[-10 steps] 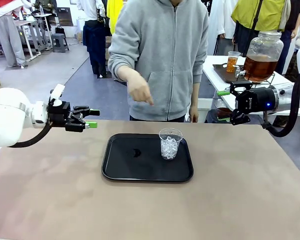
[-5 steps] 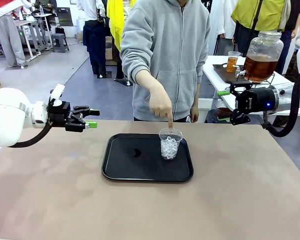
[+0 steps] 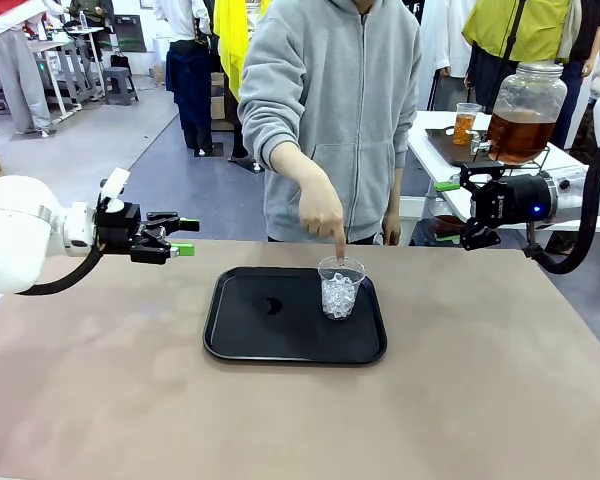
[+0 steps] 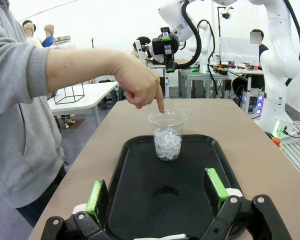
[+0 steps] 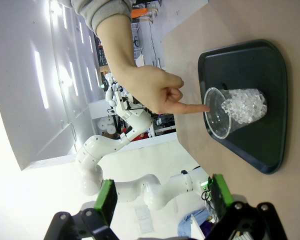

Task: Pour the drink into the iced cup.
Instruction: Pick up the iced cup indicated by the human and present it to them.

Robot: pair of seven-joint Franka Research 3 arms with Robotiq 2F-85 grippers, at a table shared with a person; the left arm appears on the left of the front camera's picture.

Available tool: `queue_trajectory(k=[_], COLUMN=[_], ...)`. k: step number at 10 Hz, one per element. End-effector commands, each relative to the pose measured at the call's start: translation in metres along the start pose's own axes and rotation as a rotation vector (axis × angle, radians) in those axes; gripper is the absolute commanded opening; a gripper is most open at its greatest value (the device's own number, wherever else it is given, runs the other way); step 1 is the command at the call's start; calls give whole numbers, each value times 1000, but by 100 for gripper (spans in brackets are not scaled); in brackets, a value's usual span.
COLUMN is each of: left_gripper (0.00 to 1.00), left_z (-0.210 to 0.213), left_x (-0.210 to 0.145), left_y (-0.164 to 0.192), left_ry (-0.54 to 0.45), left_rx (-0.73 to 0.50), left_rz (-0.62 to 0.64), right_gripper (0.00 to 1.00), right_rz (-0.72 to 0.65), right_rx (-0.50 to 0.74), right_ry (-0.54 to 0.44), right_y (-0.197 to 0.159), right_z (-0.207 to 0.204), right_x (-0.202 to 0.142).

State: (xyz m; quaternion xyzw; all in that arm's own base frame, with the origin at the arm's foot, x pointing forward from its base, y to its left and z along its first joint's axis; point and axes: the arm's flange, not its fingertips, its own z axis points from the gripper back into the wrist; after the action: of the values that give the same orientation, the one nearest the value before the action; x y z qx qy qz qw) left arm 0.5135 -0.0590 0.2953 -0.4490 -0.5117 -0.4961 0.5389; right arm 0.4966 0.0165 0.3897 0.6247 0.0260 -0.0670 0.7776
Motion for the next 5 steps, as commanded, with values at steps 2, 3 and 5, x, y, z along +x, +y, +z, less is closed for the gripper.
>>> queue_trajectory(k=[2, 3, 5], left_gripper=[100, 100, 100], left_z=[0, 0, 0], left_x=[2, 2, 2], left_y=[0, 0, 0], left_ry=[-5, -5, -5], left_rx=[-3, -3, -3], left_rz=[6, 6, 6], right_gripper=[100, 100, 100], right_rz=[4, 0, 261], right_rx=[-5, 0, 44], right_ry=[-3, 0, -44], right_y=[1, 0, 1], right_z=[0, 0, -2], right_x=[0, 0, 0])
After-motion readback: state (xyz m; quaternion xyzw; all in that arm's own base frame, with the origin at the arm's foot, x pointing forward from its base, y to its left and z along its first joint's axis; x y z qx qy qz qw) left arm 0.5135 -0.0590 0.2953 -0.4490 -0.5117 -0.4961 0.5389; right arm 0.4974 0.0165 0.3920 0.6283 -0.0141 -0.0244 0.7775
